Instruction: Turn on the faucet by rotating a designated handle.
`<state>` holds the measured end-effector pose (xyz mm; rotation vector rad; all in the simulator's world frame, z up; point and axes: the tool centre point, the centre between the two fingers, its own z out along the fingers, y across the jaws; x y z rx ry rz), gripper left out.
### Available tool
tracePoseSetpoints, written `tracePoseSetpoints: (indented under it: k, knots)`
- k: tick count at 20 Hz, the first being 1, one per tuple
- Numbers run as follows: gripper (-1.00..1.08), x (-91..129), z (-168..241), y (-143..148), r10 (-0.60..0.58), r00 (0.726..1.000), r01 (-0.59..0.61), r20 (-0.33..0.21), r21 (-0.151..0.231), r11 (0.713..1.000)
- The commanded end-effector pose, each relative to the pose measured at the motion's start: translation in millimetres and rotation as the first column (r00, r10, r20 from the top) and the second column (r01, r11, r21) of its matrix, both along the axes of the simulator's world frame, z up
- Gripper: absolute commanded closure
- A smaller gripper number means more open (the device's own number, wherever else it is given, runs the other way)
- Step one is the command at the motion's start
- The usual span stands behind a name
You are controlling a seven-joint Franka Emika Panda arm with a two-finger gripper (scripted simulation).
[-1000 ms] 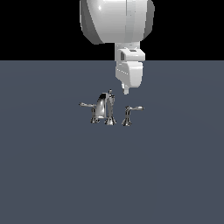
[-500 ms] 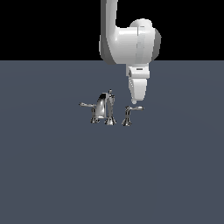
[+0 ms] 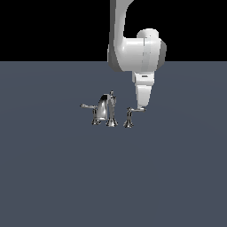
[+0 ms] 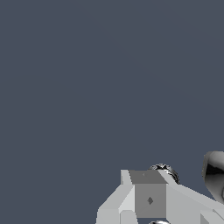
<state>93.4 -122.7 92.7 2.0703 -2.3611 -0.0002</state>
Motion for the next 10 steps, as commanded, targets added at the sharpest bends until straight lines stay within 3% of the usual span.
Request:
tracePoseSetpoints:
  k: [1, 10]
  knots:
    - [1.08, 0.6, 0.0, -0.2, -0.002, 1.000, 0.002, 0.001, 0.001, 1.000]
    - [1.08, -5.3, 1.3, -0.5, 0.003, 1.000, -0.003, 0.001, 0.001, 1.000]
